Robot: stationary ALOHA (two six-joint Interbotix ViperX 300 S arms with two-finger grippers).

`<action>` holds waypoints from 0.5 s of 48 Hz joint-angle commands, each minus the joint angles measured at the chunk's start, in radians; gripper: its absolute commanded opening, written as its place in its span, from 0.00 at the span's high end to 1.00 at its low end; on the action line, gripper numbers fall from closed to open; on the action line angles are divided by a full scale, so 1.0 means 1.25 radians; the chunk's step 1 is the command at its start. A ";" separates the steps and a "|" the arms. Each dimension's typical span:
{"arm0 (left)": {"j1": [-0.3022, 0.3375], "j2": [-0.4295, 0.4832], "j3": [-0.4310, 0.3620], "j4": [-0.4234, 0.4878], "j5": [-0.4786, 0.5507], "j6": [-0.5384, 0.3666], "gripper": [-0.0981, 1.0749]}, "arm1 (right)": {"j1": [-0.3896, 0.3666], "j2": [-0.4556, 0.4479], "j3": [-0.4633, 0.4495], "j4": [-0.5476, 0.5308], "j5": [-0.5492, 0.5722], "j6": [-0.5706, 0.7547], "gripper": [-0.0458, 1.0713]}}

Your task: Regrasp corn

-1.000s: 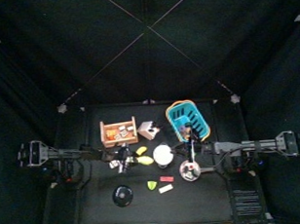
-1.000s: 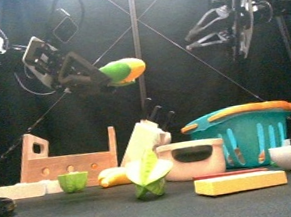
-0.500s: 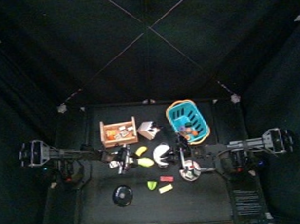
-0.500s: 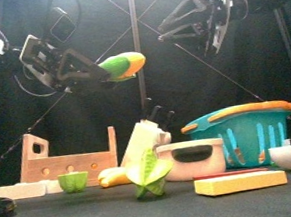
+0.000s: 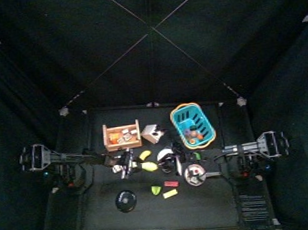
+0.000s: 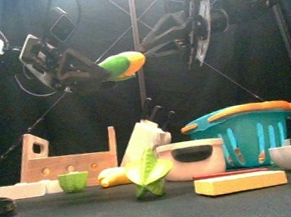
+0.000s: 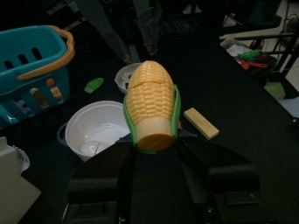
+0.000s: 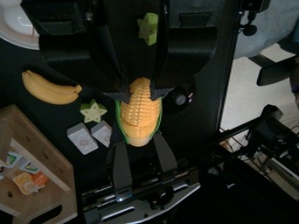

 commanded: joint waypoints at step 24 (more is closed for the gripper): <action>0.001 -0.002 -0.006 -0.001 -0.009 0.000 0.39 | -0.004 0.027 -0.050 -0.007 -0.007 -0.002 0.18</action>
